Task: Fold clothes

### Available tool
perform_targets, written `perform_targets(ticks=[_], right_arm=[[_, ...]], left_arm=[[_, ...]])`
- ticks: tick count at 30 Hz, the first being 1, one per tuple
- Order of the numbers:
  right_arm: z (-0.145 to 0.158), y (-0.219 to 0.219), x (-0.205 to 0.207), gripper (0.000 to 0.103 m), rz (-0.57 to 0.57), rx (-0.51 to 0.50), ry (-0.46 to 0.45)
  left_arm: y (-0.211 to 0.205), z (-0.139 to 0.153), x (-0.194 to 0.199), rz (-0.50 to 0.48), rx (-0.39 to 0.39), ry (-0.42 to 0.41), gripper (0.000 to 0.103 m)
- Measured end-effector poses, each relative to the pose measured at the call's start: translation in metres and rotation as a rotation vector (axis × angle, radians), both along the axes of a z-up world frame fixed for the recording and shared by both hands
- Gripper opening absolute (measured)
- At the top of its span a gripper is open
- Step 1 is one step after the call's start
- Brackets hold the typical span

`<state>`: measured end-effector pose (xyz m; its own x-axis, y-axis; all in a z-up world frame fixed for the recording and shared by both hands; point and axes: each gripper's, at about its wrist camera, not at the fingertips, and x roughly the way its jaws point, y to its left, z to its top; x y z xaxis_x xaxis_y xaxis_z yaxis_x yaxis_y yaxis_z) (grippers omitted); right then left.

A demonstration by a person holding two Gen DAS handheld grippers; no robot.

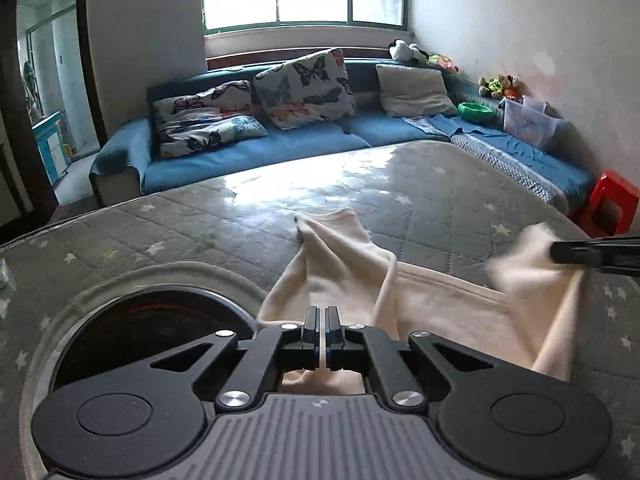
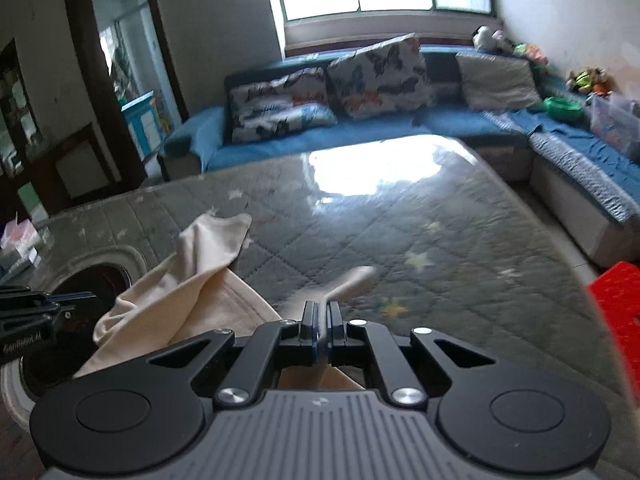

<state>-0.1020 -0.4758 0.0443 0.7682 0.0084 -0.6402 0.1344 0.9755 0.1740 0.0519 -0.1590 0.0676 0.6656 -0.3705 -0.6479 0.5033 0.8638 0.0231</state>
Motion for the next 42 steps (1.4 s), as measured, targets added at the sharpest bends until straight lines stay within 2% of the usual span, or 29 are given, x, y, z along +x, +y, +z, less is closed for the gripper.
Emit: perform_targets(ticks=[2,4,6,8,10,14,16,17,18,20,24,29,35,39,42], right_arm=[[0.01,-0.003,-0.023,0.003,-0.016,0.001,-0.037],[0.015,-0.005,-0.046,0.003,-0.036,-0.01,-0.057],[0.018,-0.006,-0.071,0.003,-0.057,-0.025,-0.072],[0.017,-0.009,-0.088,0.003,-0.074,-0.021,-0.073],[0.013,-0.013,-0.104,0.003,-0.097,-0.008,-0.063],[0.001,-0.019,-0.122,0.003,-0.128,0.003,-0.024],[-0.004,-0.022,-0.129,0.003,-0.143,0.011,-0.01],[-0.006,-0.024,-0.131,0.003,-0.148,0.015,-0.005],[-0.008,-0.024,-0.133,0.003,-0.153,0.018,0.002],[-0.013,-0.024,-0.139,0.003,-0.161,0.015,0.009],[-0.013,-0.025,-0.142,0.003,-0.171,-0.001,-0.003],[-0.004,-0.031,-0.146,0.003,-0.187,-0.036,-0.041],[0.004,-0.042,-0.153,0.003,-0.221,-0.063,-0.074],[0.005,-0.047,-0.164,0.002,-0.249,-0.076,-0.083],[-0.001,-0.05,-0.169,0.002,-0.26,-0.082,-0.055]], left_arm=[[0.002,0.003,-0.003,-0.007,0.002,0.001,0.005],[-0.004,0.004,-0.007,-0.033,0.004,-0.004,0.014],[-0.014,0.002,-0.01,-0.053,0.021,-0.022,0.055],[-0.026,-0.003,-0.012,-0.065,0.047,-0.052,0.059],[-0.037,-0.011,-0.006,-0.071,0.072,-0.038,0.059],[-0.043,-0.026,0.015,-0.04,0.071,0.028,0.057],[-0.042,-0.034,0.021,-0.052,0.059,0.066,0.033],[-0.042,-0.037,0.023,-0.061,0.054,0.085,0.016],[-0.041,-0.039,0.023,-0.065,0.051,0.095,0.009],[-0.033,-0.036,0.02,-0.048,0.033,0.077,0.004],[-0.008,-0.022,0.009,0.009,-0.012,0.026,0.003],[0.054,0.003,-0.011,0.13,-0.057,-0.009,0.003],[0.121,0.01,-0.057,0.219,-0.057,-0.007,0.003],[0.154,0.011,-0.091,0.259,-0.086,0.045,0.002],[0.162,0.003,-0.109,0.248,-0.043,0.073,0.004]])
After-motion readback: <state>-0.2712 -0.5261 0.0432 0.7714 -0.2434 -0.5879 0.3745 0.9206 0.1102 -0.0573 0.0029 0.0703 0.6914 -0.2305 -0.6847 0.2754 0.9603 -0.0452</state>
